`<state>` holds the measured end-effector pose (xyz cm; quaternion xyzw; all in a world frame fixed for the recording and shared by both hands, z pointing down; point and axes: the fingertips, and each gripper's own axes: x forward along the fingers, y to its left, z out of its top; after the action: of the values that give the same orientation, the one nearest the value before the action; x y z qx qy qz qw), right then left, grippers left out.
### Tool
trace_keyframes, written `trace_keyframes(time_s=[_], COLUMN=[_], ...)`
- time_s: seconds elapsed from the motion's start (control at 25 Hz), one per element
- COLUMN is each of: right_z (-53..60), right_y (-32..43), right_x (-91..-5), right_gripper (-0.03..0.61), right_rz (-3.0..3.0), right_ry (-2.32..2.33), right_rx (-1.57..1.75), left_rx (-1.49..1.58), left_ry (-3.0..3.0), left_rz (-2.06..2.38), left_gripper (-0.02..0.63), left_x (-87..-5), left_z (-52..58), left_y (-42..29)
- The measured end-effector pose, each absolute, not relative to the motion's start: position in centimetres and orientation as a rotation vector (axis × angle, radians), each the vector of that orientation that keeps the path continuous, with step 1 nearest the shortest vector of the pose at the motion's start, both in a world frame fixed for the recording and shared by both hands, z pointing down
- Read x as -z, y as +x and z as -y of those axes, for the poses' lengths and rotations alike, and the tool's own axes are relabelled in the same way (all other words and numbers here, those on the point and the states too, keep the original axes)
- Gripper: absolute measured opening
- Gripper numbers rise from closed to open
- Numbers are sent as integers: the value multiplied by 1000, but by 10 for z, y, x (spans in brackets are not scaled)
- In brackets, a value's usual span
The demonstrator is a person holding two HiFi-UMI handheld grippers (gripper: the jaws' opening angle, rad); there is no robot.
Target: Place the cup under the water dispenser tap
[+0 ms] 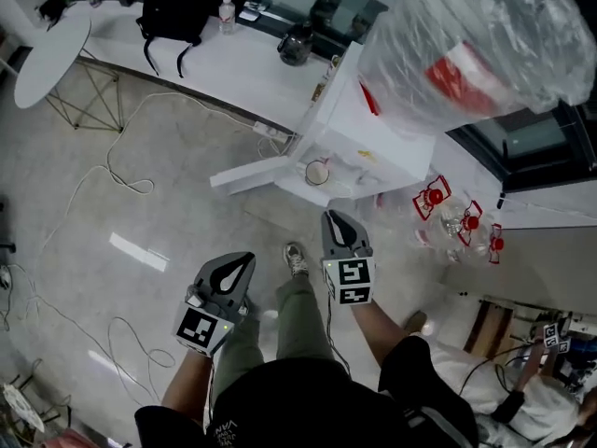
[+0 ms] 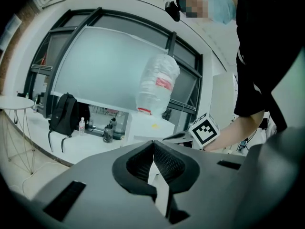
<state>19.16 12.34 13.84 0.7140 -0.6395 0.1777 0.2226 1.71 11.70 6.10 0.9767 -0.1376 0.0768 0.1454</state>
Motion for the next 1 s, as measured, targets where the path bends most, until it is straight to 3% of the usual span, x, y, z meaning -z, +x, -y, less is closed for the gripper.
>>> trace_keyframes(time_s=[1.0], right_z=[-251], right_y=[122], right_x=[36], right_gripper=[52], right_rz=[1898], right_ry=[2299], right_rx=[-381], left_rx=[-179], left_ry=[3003], left_rz=[208], left_gripper=[20], left_x=[52], left_z=[-197], left_y=[-12])
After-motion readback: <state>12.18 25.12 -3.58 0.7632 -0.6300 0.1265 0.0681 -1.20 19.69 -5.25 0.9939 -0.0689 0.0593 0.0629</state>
